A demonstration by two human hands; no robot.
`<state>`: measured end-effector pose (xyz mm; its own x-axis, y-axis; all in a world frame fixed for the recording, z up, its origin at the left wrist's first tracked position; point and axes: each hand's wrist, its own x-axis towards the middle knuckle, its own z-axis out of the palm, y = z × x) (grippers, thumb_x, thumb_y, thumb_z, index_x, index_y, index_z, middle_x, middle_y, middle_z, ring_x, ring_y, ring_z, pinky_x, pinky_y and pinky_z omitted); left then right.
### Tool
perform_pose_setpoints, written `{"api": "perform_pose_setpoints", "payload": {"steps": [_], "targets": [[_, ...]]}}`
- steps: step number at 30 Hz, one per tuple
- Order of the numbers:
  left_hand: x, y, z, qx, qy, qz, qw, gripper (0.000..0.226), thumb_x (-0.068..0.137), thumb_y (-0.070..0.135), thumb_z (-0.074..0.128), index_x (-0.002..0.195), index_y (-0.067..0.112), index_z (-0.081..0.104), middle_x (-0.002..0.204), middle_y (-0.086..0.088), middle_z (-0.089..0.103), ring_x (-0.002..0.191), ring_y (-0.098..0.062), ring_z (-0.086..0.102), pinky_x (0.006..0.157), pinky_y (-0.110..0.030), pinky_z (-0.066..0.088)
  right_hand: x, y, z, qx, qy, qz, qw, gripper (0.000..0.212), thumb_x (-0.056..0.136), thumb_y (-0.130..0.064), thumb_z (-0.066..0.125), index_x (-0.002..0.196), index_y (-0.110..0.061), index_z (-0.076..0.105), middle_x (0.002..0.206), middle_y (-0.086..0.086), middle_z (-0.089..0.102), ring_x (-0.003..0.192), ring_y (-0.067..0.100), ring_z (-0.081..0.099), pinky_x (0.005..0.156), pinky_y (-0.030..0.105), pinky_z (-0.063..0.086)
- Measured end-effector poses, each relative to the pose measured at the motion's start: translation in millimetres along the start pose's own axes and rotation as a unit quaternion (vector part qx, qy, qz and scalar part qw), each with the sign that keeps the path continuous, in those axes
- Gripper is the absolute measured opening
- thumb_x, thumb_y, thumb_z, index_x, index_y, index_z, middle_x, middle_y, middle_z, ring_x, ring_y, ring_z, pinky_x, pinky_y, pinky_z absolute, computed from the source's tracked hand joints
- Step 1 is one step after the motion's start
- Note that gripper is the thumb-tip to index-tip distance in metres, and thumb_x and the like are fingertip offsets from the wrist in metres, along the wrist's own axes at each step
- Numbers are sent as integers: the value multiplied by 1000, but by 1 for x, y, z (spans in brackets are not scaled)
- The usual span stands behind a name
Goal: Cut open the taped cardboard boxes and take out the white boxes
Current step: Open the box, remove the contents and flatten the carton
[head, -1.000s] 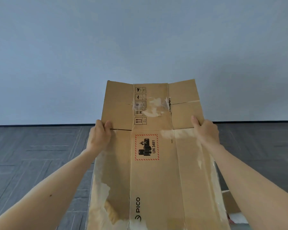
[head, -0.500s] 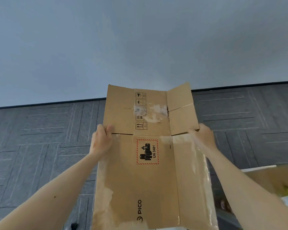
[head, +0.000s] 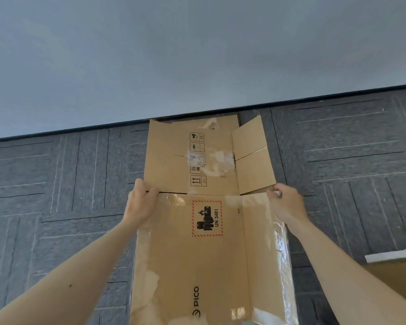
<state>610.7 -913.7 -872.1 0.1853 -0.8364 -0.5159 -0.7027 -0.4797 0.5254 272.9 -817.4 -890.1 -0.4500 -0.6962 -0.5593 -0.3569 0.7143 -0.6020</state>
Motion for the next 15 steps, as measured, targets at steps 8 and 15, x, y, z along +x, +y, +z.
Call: {"api": "perform_pose_setpoints", "payload": {"steps": [8, 15], "targets": [[130, -51, 72, 7, -54, 28, 998, 8, 102, 16, 39, 98, 8, 38, 88, 0, 49, 74, -16, 45, 60, -33, 37, 118, 32, 97, -35, -19, 7, 999, 14, 88, -4, 44, 79, 1, 53, 66, 9, 51, 62, 23, 45, 55, 26, 31], [214, -73, 111, 68, -70, 39, 994, 26, 102, 24, 52, 123, 10, 49, 113, -2, 60, 103, -26, 57, 80, -39, 46, 193, 36, 141, -34, 15, -12, 999, 21, 90, -11, 54, 93, 4, 68, 86, 25, 68, 68, 28, 60, 65, 33, 51]]}}
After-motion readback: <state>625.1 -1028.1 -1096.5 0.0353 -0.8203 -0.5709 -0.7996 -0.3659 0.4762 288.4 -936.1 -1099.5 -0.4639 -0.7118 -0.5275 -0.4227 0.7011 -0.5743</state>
